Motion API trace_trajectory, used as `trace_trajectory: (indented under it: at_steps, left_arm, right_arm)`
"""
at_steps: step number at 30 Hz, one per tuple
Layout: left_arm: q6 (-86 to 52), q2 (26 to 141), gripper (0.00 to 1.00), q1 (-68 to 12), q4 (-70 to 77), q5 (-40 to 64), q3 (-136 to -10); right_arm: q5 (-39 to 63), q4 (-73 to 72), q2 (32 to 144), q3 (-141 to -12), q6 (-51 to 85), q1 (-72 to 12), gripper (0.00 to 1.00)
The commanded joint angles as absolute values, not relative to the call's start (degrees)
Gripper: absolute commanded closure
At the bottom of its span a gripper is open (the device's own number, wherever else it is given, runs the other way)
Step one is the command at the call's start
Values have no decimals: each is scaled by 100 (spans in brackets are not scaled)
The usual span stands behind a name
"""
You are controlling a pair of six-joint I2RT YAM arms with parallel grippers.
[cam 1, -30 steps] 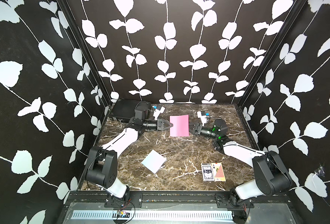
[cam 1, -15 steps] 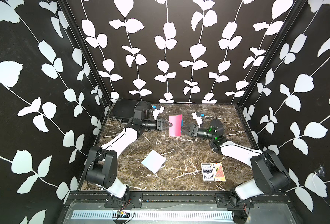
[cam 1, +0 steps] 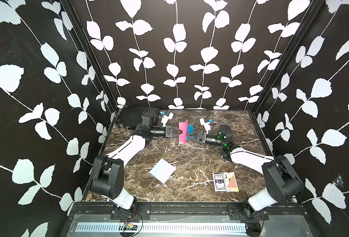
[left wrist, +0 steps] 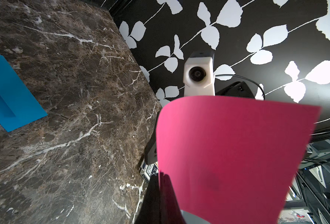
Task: Fold the square paper along the opposite sides
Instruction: Fold the paper.
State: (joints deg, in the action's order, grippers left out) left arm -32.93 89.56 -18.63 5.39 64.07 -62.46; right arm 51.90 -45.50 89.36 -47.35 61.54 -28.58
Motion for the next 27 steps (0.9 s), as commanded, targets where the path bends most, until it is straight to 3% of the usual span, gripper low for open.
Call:
trace_trajectory:
  at_steps: [1,27]
  left_arm:
    - [-3156,8736,100,-1829,440,6488,-6223]
    - [-3056,8710,100,-1826,325,6427,-6223]
  right_arm:
    - [5273,-4877,9008,-5000,6205,-2922,23]
    - [5316,-5160,9367,-5225,6378,-3207,20]
